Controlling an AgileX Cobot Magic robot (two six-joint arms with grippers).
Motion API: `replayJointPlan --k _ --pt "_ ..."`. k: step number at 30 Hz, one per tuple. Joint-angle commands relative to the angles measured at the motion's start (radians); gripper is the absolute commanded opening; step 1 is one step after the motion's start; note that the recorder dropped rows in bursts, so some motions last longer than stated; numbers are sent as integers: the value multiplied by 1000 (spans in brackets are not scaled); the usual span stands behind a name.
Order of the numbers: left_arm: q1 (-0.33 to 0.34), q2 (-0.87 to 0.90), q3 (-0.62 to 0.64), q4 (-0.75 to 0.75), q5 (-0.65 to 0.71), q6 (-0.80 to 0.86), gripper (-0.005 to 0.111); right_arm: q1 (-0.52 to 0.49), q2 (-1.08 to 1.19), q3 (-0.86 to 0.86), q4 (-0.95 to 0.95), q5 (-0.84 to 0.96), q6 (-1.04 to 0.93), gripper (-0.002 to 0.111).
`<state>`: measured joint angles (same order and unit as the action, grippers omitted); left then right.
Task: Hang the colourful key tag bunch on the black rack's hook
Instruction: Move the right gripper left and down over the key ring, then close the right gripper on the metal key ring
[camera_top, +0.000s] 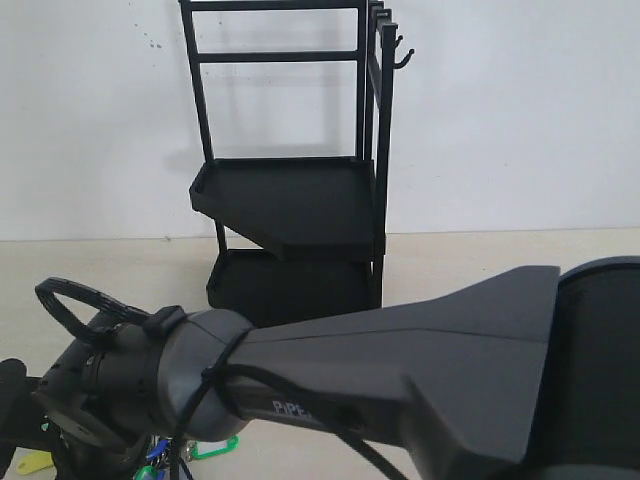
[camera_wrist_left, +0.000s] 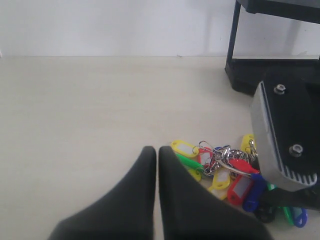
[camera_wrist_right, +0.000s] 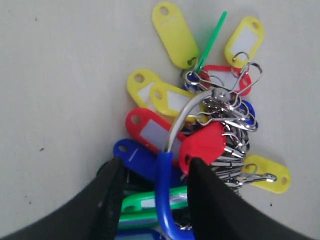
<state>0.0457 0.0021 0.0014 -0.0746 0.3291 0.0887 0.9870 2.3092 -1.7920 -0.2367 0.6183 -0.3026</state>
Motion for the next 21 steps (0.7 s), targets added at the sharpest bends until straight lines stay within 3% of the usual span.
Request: replayJointPlan --k 1,21 --pt "4 -2 -1 -7 -16 -10 4 -1 5 -16 -64 -48 72 40" --pt "4 -2 -1 -7 -16 -10 4 -13 5 -16 -83 -84 89 40"
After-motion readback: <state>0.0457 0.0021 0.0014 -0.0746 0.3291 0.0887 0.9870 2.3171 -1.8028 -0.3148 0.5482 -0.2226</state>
